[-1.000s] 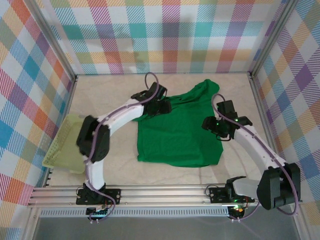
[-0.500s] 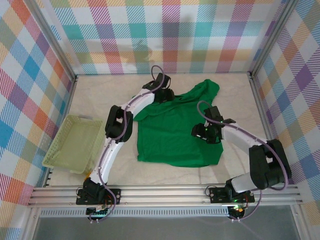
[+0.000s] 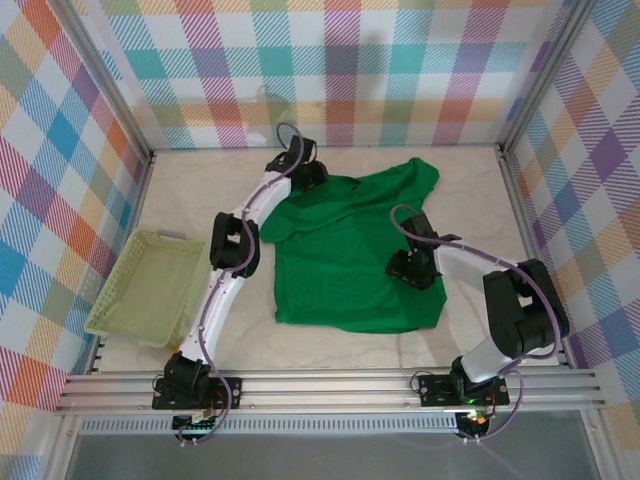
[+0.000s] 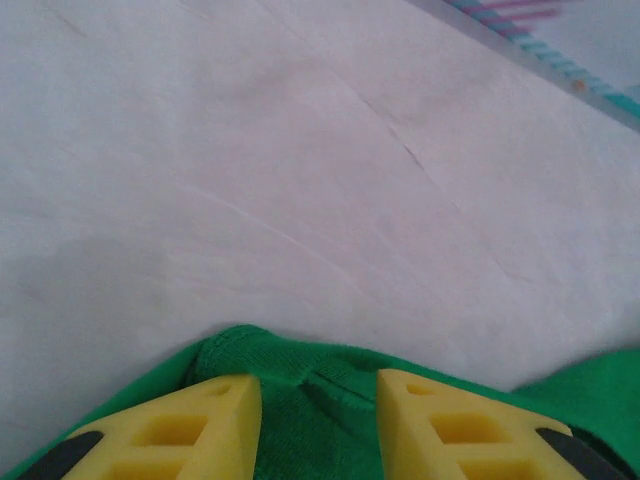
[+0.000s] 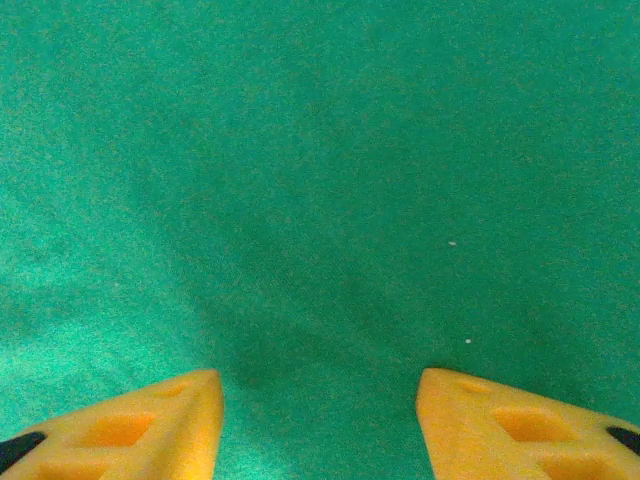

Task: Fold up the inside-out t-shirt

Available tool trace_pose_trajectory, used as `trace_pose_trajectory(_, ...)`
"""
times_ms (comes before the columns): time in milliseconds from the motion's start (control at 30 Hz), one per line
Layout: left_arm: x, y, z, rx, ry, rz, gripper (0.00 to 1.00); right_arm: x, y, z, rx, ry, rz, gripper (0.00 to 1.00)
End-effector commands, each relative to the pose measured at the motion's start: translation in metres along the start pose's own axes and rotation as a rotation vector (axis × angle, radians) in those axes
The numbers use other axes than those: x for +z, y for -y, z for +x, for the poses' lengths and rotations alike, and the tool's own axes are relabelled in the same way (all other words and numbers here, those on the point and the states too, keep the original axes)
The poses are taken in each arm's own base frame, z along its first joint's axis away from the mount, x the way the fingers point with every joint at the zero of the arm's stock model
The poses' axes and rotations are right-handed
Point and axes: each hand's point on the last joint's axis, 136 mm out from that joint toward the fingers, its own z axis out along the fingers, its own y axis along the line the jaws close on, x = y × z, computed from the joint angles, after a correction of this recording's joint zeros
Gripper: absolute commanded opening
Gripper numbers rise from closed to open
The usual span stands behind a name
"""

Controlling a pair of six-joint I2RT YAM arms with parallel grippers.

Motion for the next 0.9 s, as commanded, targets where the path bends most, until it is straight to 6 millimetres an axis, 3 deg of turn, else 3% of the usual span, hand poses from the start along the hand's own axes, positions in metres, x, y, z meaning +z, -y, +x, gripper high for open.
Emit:
trace_pose_trajectory(0, 0.008, -0.039, -0.007, -0.072, -0.015, -0.059, 0.36, 0.005, 0.021, 0.009, 0.037, -0.028, 0.104, 0.56)
trace_pose_trajectory(133, -0.006, -0.048, -0.03, -0.094, 0.021, -0.068, 0.36, 0.0, 0.023, 0.006, 0.037, -0.009, 0.111, 0.56)
trace_pose_trajectory(267, -0.03, -0.021, -0.051, -0.054, 0.039, 0.013, 0.5, -0.011, 0.002, -0.002, -0.04, 0.022, 0.013, 0.59)
trace_pose_trajectory(400, -0.078, 0.014, -0.06, 0.004, 0.015, 0.07, 0.63, -0.04, -0.012, -0.012, -0.116, 0.083, -0.051, 0.63)
trace_pose_trajectory(467, -0.11, 0.025, -0.052, 0.045, -0.009, 0.023, 0.72, -0.056, -0.01, -0.016, -0.133, 0.122, -0.04, 0.65)
trace_pose_trajectory(533, -0.138, 0.034, -0.032, 0.102, -0.056, -0.031, 0.76, -0.068, -0.006, -0.016, -0.142, 0.147, -0.026, 0.65)
trace_pose_trajectory(633, -0.171, 0.033, 0.019, 0.185, -0.094, -0.158, 0.77, -0.073, 0.001, -0.006, -0.125, 0.119, -0.018, 0.65)
trace_pose_trajectory(700, -0.191, 0.038, 0.054, 0.219, -0.066, -0.15, 0.77, -0.07, 0.004, 0.006, -0.107, 0.076, -0.027, 0.63)
trace_pose_trajectory(733, -0.198, 0.032, 0.078, 0.232, -0.074, -0.154, 0.78, -0.068, 0.005, 0.015, -0.102, 0.05, -0.035, 0.61)
trace_pose_trajectory(867, -0.226, 0.006, 0.138, 0.277, -0.078, -0.21, 0.77, -0.061, -0.001, 0.05, -0.146, -0.017, -0.06, 0.57)
